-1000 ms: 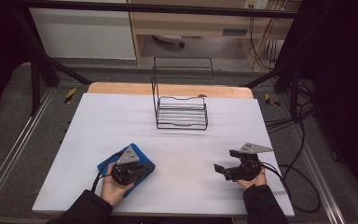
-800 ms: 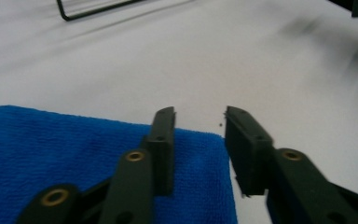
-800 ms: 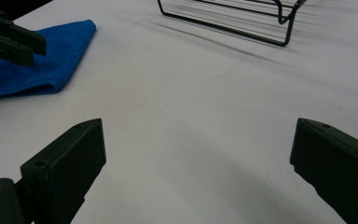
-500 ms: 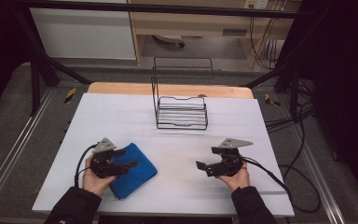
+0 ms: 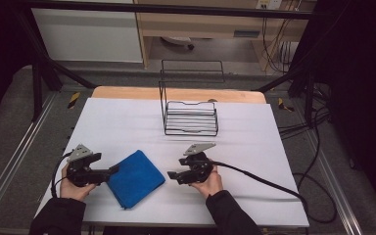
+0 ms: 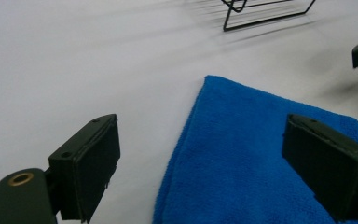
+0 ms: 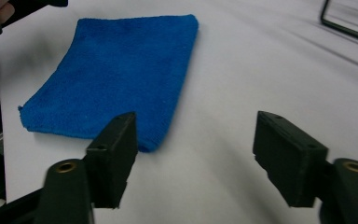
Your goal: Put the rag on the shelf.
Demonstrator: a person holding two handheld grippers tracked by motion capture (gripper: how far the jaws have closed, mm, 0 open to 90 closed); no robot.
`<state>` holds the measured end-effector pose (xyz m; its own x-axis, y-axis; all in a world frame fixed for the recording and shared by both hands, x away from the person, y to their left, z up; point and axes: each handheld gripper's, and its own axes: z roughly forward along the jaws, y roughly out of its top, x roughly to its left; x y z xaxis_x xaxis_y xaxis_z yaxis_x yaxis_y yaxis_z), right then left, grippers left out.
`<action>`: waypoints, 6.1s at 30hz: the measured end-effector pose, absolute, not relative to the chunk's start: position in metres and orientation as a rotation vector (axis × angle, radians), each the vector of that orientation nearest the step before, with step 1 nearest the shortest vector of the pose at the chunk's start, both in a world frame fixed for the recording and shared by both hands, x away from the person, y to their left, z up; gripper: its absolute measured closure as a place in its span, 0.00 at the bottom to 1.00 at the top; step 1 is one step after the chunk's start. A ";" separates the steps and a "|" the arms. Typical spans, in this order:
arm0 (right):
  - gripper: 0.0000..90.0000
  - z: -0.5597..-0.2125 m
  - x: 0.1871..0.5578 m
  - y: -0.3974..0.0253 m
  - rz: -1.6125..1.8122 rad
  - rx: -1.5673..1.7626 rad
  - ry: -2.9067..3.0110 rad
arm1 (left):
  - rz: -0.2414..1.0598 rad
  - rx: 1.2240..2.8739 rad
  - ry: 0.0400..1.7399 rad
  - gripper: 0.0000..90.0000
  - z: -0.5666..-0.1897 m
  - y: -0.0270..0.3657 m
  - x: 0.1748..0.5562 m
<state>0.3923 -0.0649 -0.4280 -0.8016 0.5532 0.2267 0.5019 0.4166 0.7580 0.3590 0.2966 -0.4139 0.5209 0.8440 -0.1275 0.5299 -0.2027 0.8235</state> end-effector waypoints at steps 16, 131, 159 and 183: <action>0.87 -0.454 0.398 -0.027 1.302 0.996 2.748 | 0.438 1.871 1.180 0.14 -0.425 0.308 0.364; 0.02 -0.432 0.393 -0.189 1.444 1.220 2.290 | 0.328 2.027 1.039 0.14 -0.417 0.203 0.402; 0.08 -0.439 0.391 -0.183 1.430 1.199 2.335 | 0.236 2.065 1.166 0.76 -0.446 0.174 0.436; 0.53 -0.449 0.437 -0.125 1.302 1.273 2.389 | 0.189 2.053 1.180 0.93 -0.448 0.168 0.440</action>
<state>0.4372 -0.1251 -0.4490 -0.6332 0.7302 0.2567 0.6115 0.2687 0.7442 0.4401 0.1677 -0.4479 0.5643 0.7938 -0.2266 0.6838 -0.2956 0.6671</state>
